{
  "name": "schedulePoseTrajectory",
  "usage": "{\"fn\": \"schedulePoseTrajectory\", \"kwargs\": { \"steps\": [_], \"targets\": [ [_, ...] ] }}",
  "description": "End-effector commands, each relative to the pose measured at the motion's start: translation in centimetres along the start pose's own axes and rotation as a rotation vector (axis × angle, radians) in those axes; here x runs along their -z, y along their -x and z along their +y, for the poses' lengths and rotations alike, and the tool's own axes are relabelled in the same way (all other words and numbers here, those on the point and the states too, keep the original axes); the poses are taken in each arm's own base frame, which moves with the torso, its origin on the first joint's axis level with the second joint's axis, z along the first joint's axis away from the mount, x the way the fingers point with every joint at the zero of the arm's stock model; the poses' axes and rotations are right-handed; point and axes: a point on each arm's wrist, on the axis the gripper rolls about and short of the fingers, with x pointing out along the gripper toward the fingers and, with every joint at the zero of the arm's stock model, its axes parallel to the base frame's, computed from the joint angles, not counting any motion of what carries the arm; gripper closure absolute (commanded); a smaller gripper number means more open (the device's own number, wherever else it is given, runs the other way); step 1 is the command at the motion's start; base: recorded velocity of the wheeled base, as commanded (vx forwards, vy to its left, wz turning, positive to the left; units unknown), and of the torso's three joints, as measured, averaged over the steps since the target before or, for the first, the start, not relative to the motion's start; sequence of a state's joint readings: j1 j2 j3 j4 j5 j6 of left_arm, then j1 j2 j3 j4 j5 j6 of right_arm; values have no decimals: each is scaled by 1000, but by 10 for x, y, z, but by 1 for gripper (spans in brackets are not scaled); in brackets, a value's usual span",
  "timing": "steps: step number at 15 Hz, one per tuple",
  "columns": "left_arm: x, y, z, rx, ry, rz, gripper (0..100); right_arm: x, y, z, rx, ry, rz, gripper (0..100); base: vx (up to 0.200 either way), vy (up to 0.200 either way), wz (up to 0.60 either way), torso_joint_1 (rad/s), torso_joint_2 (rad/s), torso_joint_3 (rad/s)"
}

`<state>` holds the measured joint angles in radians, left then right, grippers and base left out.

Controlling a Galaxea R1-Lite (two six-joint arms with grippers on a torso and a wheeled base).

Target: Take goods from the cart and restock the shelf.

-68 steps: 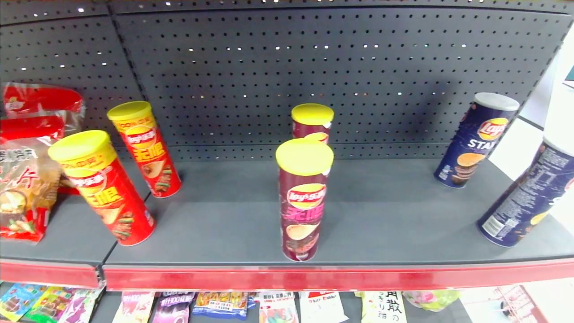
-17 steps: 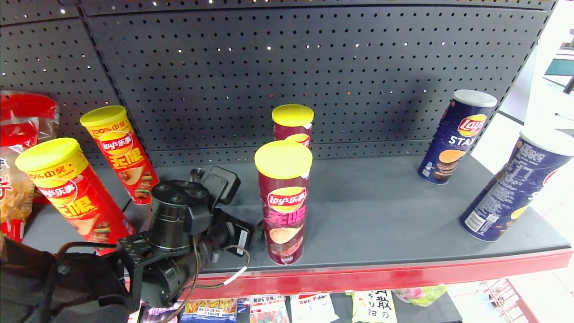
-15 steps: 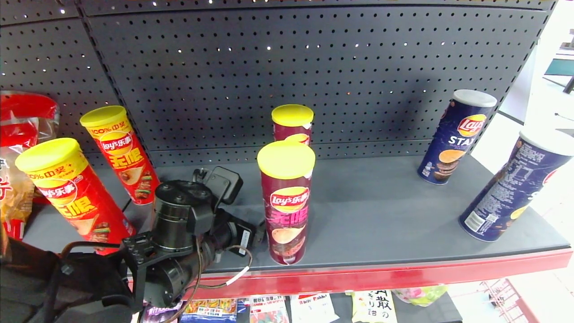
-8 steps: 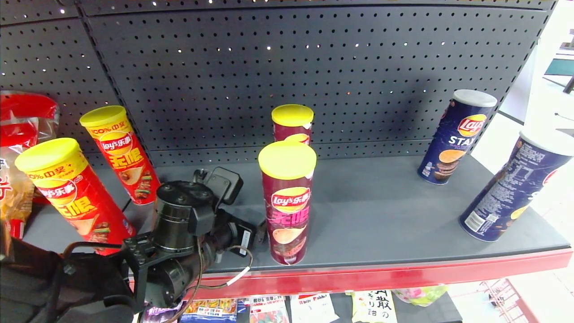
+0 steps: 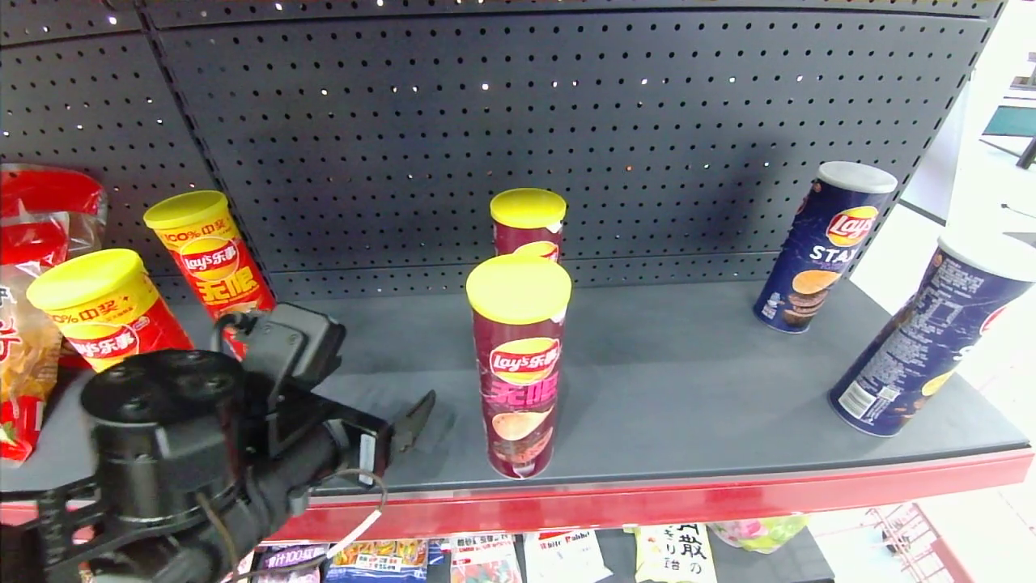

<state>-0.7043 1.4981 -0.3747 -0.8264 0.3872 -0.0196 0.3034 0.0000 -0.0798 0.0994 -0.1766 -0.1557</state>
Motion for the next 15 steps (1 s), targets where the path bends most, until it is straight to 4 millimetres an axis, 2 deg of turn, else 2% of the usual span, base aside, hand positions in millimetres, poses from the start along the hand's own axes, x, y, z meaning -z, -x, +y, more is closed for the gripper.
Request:
{"fn": "schedulePoseTrajectory", "kwargs": {
  "steps": [1,3,5,6,7,8,10,12,15],
  "targets": [
    [-1,72,30,-6,14,-80,0,0,-1,0,6,5,10,0,0,0,0,0,0,0],
    [11,142,59,-20,-5,-45,0,-1,-2,0,34,9,26,0,0,0,0,0,0,0],
    [35,204,85,-115,-10,17,0,-3,-5,0,53,11,67,0,0,0,0,0,0,0],
    [52,232,92,-182,1,37,0,-4,-6,0,56,14,86,0,0,0,0,0,0,0],
    [67,250,92,-258,25,39,0,-6,-8,1,76,12,106,0,0,0,0,0,0,0],
    [78,261,86,-363,59,39,0,-9,-10,2,109,1,134,0,0,0,0,0,0,0],
    [88,267,71,-531,124,65,0,-9,-13,3,158,-52,177,0,0,0,0,0,0,0],
    [82,262,70,-424,179,-22,0,-3,-10,4,173,-61,145,0,0,0,0,0,0,0],
    [83,233,71,-338,194,-224,0,-1,-9,4,168,-85,119,0,0,0,0,0,0,0]
  ]
}}
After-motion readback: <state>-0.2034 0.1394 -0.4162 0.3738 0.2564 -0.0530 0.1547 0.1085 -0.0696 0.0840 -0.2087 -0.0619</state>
